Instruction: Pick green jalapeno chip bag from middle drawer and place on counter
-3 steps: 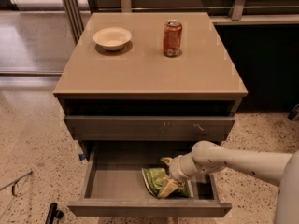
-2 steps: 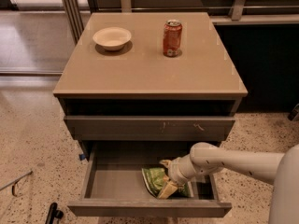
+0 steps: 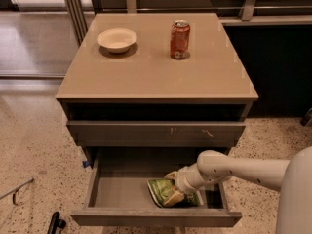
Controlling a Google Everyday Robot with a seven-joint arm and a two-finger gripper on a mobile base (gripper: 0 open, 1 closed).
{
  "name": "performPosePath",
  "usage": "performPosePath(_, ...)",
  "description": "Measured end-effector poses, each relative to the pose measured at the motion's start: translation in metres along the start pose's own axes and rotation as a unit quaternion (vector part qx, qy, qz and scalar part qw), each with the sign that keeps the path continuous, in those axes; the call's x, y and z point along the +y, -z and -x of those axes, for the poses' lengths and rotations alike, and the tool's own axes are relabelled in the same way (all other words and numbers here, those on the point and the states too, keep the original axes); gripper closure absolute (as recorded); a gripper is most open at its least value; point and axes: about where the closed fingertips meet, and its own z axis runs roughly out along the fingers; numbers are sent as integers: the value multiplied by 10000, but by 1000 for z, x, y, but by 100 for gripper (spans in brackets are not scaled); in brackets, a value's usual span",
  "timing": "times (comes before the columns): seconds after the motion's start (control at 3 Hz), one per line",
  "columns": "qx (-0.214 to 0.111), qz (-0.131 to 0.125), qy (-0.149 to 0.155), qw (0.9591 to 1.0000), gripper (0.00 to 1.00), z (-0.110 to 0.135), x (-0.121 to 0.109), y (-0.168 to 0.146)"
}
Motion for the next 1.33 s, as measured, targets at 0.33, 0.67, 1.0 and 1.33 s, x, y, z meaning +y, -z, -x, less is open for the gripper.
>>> performPosePath(0.33,0,0,0,10000,68,0,0,0)
performPosePath(0.67,-1,0,0,10000,91,0,0,0)
performPosePath(1.0,-180,-138,-90,9997,100,5,7,18)
performPosePath(1.33,-352,-296,-164,9988,100,25,16,52)
